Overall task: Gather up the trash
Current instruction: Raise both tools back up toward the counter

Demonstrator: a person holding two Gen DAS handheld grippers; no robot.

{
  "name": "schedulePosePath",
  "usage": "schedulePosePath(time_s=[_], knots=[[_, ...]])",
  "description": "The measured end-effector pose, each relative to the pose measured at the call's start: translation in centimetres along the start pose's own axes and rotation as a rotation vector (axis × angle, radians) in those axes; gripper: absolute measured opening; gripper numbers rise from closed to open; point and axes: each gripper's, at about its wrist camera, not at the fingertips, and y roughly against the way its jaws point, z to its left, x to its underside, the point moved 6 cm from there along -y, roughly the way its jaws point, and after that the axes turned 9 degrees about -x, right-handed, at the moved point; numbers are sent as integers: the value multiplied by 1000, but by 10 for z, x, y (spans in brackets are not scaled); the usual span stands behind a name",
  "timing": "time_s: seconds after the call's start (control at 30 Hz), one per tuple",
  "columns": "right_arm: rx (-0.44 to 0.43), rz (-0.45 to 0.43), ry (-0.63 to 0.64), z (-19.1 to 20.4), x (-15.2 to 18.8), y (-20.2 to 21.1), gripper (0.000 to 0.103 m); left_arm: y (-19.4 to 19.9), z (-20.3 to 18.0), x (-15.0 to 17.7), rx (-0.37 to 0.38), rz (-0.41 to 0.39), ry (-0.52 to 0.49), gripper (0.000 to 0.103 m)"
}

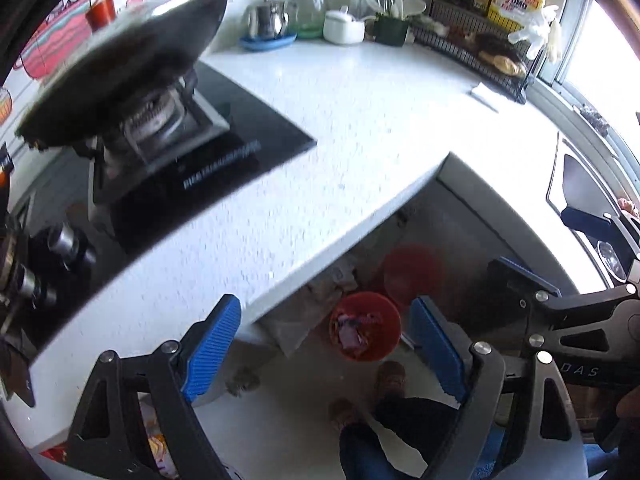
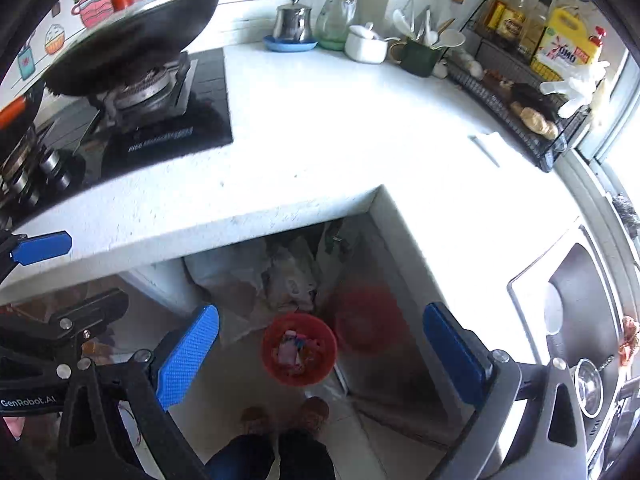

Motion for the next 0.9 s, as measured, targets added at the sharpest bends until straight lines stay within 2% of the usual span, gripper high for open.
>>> schedulePosePath(time_s=[0.3, 0.53, 0.9], knots=[[47, -48, -75, -31, -35, 25, 102, 21, -13, -61, 5, -74, -21, 86], [71, -79, -137, -69, -59, 28, 102, 21, -44, -111, 11, -125, -71, 86], [100, -74, -188, -150, -105, 2, 102, -25, -103, -194, 49, -119, -123, 86]])
